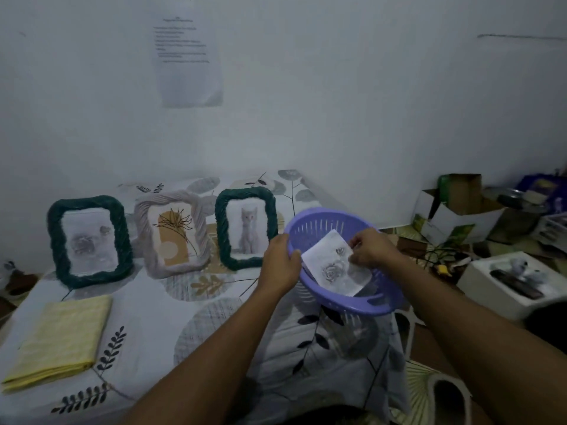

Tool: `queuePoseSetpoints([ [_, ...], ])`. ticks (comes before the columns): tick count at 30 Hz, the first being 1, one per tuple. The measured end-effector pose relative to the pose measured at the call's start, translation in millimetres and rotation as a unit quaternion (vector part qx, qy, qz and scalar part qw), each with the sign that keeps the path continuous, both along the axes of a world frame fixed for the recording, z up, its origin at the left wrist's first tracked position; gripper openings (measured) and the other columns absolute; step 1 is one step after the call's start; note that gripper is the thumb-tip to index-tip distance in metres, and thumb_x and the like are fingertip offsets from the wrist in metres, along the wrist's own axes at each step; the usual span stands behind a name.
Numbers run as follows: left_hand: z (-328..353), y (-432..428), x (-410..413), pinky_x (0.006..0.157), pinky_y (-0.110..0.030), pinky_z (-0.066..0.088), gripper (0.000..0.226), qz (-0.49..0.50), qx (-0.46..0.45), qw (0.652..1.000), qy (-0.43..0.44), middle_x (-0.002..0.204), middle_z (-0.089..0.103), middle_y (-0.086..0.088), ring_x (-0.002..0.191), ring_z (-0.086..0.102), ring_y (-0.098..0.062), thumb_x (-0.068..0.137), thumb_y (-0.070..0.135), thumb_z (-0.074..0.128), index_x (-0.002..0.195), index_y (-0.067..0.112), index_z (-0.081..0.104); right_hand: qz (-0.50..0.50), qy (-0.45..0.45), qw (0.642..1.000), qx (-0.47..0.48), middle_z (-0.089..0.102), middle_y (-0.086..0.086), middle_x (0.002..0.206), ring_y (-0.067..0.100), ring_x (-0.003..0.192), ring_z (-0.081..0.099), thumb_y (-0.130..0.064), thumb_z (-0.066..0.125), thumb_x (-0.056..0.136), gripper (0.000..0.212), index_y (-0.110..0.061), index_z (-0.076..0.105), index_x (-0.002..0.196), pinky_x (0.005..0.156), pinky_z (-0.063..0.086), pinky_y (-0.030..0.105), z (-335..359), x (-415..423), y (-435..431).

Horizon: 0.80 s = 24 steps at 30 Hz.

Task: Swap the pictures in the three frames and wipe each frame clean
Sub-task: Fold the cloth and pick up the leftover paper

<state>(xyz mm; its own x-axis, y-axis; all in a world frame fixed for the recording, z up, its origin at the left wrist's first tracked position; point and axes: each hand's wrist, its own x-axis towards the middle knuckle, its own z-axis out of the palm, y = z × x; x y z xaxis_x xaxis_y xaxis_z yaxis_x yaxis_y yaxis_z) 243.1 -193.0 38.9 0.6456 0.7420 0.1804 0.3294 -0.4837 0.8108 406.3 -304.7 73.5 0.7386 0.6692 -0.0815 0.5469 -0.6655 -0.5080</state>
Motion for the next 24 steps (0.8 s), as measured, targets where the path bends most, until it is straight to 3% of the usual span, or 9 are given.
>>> queuePoseSetpoints([
  [3, -9, 1, 0, 0.090, -0.036, 0.044, 0.022, -0.005, 0.009, 0.999, -0.031, 0.118, 0.054, -0.010, 0.101, 0.052, -0.024, 0.097, 0.013, 0.048, 0.118, 0.007, 0.054, 0.012, -0.046, 0.997, -0.059, 0.062, 0.017, 0.068, 0.030, 0.073, 0.063, -0.004, 0.064, 0.074, 0.004, -0.002, 0.066, 0.072, 0.054, 0.038, 0.028, -11, 5, 3],
  [5, -12, 1, -1, 0.091, -0.035, 0.043, 0.024, -0.017, 0.016, 0.998, -0.051, 0.119, 0.053, -0.008, 0.101, 0.050, -0.021, 0.098, 0.014, 0.047, 0.120, 0.008, 0.053, 0.020, -0.086, 0.992, -0.090, 0.047, 0.008, 0.060, 0.029, 0.067, 0.055, -0.005, 0.062, 0.077, 0.018, -0.010, 0.051, 0.064, 0.050, 0.035, 0.028, -17, 2, 3],
  [8, -16, 0, -2, 0.092, -0.030, 0.040, 0.029, -0.023, 0.021, 0.997, -0.066, 0.122, 0.050, -0.005, 0.102, 0.047, -0.015, 0.100, 0.015, 0.046, 0.127, 0.009, 0.051, 0.028, -0.151, 0.980, -0.128, 0.043, 0.003, 0.064, 0.026, 0.064, 0.050, -0.010, 0.061, 0.084, 0.029, -0.015, 0.040, 0.065, 0.054, 0.038, 0.032, -20, -6, 0],
  [10, -18, 1, -1, 0.094, -0.031, 0.041, 0.030, -0.022, 0.024, 0.997, -0.073, 0.125, 0.050, -0.006, 0.106, 0.048, -0.016, 0.100, 0.015, 0.047, 0.129, 0.009, 0.050, 0.036, -0.164, 0.977, -0.129, 0.043, 0.002, 0.066, 0.022, 0.059, 0.046, -0.012, 0.061, 0.086, 0.034, -0.017, 0.035, 0.065, 0.049, 0.034, 0.029, -20, -7, -1],
  [15, -24, 8, -2, 0.109, -0.041, 0.038, 0.044, -0.013, 0.014, 0.998, -0.061, 0.142, 0.044, -0.008, 0.127, 0.045, -0.022, 0.099, 0.023, 0.048, 0.140, 0.008, 0.044, 0.037, -0.140, 0.980, -0.137, 0.046, 0.003, 0.072, 0.016, 0.059, 0.043, -0.011, 0.061, 0.087, 0.028, -0.015, 0.040, 0.069, 0.047, 0.031, 0.027, -20, -7, 2],
  [20, -25, 7, -2, 0.110, -0.045, 0.037, 0.047, -0.004, 0.004, 0.998, -0.058, 0.146, 0.041, -0.008, 0.132, 0.042, -0.025, 0.099, 0.025, 0.049, 0.142, 0.008, 0.042, 0.049, -0.126, 0.980, -0.149, 0.042, 0.002, 0.068, 0.016, 0.056, 0.039, -0.011, 0.061, 0.086, 0.034, -0.016, 0.035, 0.065, 0.045, 0.028, 0.027, -18, -5, 3],
  [24, -26, 7, -3, 0.110, -0.045, 0.037, 0.047, 0.004, 0.010, 0.998, -0.054, 0.145, 0.041, -0.008, 0.131, 0.042, -0.025, 0.099, 0.025, 0.049, 0.142, 0.007, 0.042, 0.067, -0.162, 0.975, -0.138, 0.056, 0.008, 0.085, 0.024, 0.071, 0.053, -0.013, 0.058, 0.087, 0.011, -0.014, 0.049, 0.080, 0.053, 0.038, 0.029, -13, -9, -1],
])
